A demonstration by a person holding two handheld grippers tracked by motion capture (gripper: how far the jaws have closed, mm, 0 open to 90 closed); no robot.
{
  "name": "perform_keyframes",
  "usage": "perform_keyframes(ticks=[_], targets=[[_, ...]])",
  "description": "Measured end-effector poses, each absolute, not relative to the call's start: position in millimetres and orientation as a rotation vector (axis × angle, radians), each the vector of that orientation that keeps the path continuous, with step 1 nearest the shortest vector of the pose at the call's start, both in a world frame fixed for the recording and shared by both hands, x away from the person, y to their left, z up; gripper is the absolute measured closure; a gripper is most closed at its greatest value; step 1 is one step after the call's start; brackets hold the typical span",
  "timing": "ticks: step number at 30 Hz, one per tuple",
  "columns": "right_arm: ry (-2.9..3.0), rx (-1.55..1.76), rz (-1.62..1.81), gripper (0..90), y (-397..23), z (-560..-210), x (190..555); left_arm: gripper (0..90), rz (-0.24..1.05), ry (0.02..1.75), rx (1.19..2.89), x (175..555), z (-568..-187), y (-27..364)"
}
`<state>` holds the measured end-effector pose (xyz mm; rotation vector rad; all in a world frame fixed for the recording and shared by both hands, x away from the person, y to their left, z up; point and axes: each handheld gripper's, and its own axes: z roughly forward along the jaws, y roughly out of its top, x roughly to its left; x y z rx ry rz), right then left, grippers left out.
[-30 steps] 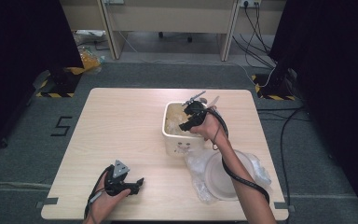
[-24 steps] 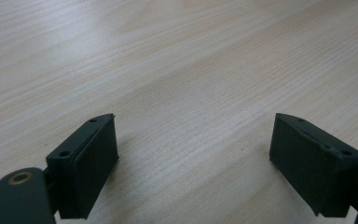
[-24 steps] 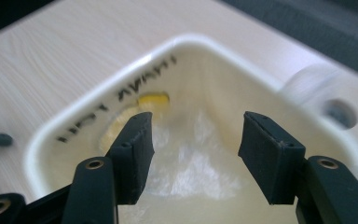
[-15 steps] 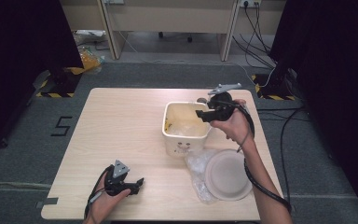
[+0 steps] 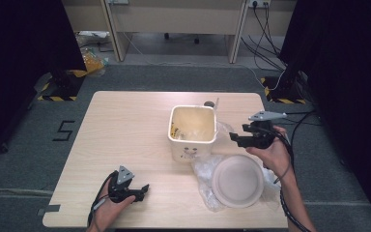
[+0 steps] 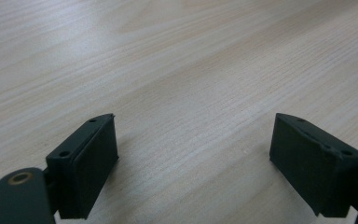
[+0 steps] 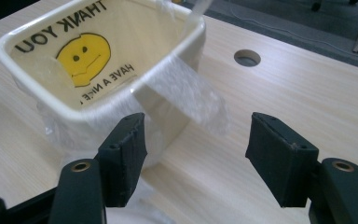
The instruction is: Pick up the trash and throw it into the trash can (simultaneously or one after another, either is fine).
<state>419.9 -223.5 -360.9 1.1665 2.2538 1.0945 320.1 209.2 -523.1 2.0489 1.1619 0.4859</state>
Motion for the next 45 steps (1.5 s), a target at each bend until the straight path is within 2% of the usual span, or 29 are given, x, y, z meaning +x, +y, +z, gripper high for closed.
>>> perform_keyframes(ticks=[11,18,27,39,45], targets=[[2.201,1.269,1.155,33.1,-266.6,-396.4,381.3,16.3,0.481,1.139,2.042,316.3,-522.0,200.6],[2.156,1.344,1.184,32.0,-289.2,-416.4,359.9,16.3,0.419,1.037,2.085,313.7,-518.2,165.2],[2.180,1.336,1.187,30.8,-295.8,-429.7,342.0,16.3,0.375,0.943,2.109,314.2,-513.4,126.8],[2.198,1.366,1.204,30.4,-301.9,-440.6,341.2,16.3,0.279,0.769,2.121,317.6,-496.2,44.6],[2.205,1.373,1.209,30.4,-302.3,-442.9,340.7,16.5,0.278,0.758,2.140,324.9,-499.5,18.2]])
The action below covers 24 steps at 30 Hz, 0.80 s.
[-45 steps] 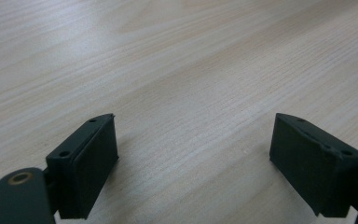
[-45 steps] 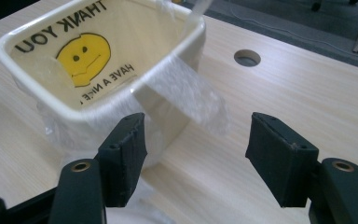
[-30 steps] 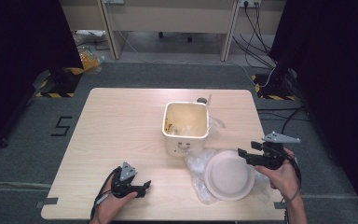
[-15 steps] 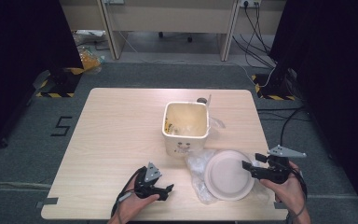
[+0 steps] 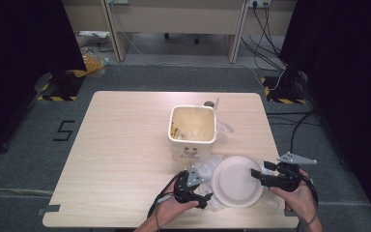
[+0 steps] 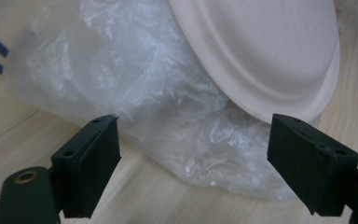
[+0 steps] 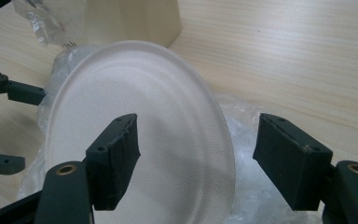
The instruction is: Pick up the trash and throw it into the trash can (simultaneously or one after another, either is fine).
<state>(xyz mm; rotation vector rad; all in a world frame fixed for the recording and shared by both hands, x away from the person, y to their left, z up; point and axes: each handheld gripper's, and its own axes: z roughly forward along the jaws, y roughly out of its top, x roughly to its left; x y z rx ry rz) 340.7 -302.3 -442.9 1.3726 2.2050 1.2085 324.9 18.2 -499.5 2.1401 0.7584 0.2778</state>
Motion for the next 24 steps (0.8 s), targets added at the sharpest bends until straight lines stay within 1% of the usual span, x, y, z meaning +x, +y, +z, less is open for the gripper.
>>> perform_keyframes(ticks=[5,10,17,24], targets=[[2.211,1.374,1.216,30.4,-302.6,-444.3,340.9,16.5,0.293,0.746,2.132,327.2,-496.2,6.4],[2.235,1.374,1.213,30.4,-299.3,-446.8,341.1,16.7,0.316,0.750,2.162,331.3,-505.4,-5.6],[2.255,1.378,1.223,30.3,-298.6,-450.8,342.3,16.0,0.284,0.765,2.164,335.6,-513.8,-10.0],[2.273,1.330,1.251,34.7,-296.1,-444.2,335.5,16.0,0.287,0.771,2.175,335.8,-517.7,-11.1]])
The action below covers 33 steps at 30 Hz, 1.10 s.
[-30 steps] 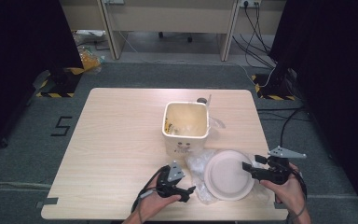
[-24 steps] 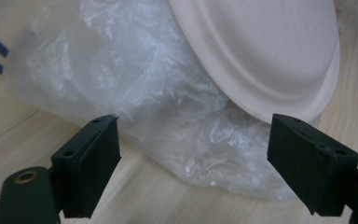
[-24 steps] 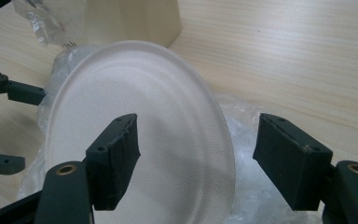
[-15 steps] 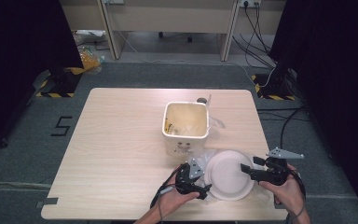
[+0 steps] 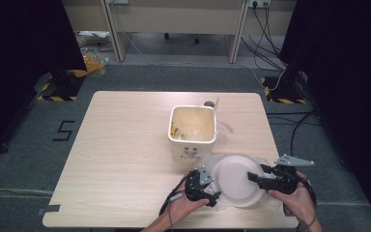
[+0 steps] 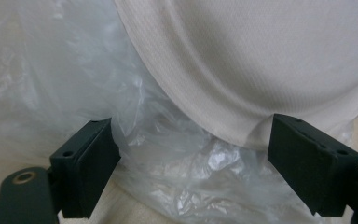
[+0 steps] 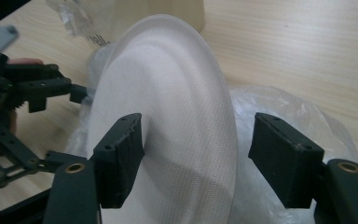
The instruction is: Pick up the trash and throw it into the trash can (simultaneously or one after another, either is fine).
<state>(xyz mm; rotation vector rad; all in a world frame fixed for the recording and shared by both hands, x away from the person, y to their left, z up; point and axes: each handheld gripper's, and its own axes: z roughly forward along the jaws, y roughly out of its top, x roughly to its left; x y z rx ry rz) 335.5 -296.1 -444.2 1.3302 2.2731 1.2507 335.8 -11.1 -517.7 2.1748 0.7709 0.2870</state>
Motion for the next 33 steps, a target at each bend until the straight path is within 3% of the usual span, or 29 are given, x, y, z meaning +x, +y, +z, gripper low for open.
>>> perform_keyframes(ticks=[14,18,25,33], targets=[[2.316,1.253,1.357,47.5,-289.8,-432.3,324.4,16.1,0.310,0.759,2.187,335.0,-519.1,-12.1],[2.324,1.270,1.439,62.5,-295.5,-433.8,325.3,16.0,0.311,0.760,2.187,335.0,-519.1,-12.2],[2.327,1.257,1.500,67.4,-290.7,-430.4,323.2,16.8,0.308,0.753,2.182,334.0,-518.8,-9.6],[2.318,1.226,1.727,77.9,-285.0,-418.0,316.3,17.9,0.310,0.764,2.132,326.7,-499.4,39.1]])
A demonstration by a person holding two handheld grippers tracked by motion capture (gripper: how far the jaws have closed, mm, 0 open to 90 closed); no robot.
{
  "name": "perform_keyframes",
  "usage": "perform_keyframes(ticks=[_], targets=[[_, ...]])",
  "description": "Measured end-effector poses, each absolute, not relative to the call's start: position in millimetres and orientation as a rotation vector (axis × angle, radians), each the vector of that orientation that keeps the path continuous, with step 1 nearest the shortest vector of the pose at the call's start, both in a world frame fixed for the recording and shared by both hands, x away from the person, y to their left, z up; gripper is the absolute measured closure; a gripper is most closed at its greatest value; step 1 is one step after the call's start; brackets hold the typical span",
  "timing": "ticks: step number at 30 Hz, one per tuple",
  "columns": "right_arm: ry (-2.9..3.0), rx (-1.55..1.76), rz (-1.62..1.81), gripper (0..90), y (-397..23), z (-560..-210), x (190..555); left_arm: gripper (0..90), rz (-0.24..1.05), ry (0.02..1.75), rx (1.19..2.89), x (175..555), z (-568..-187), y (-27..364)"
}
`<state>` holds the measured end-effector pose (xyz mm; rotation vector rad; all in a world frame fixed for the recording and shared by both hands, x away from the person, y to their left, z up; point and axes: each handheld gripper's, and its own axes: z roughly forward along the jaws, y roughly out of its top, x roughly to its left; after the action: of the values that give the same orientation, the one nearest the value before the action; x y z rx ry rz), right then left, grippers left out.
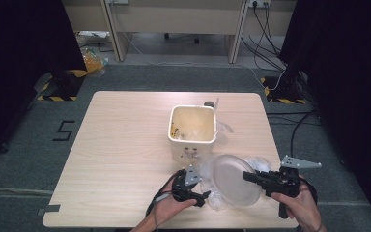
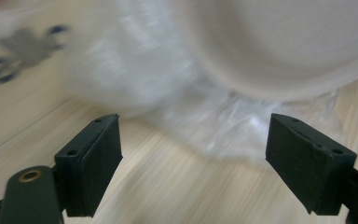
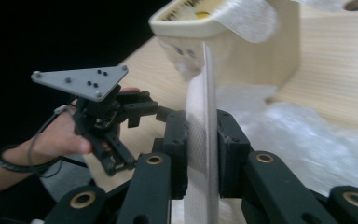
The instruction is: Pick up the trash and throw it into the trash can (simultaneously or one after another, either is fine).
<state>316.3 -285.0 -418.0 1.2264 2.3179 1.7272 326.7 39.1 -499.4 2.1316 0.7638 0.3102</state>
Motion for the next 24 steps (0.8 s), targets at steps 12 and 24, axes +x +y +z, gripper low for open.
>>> perform_keyframes(ticks=[12,24], targets=[[2.306,1.162,1.893,82.6,-274.4,-404.3,311.8,17.8,0.386,0.960,2.108,319.3,-510.5,135.9],[2.250,1.076,1.960,82.7,-276.9,-384.3,307.9,17.7,0.439,1.077,2.059,324.6,-514.3,184.6]])
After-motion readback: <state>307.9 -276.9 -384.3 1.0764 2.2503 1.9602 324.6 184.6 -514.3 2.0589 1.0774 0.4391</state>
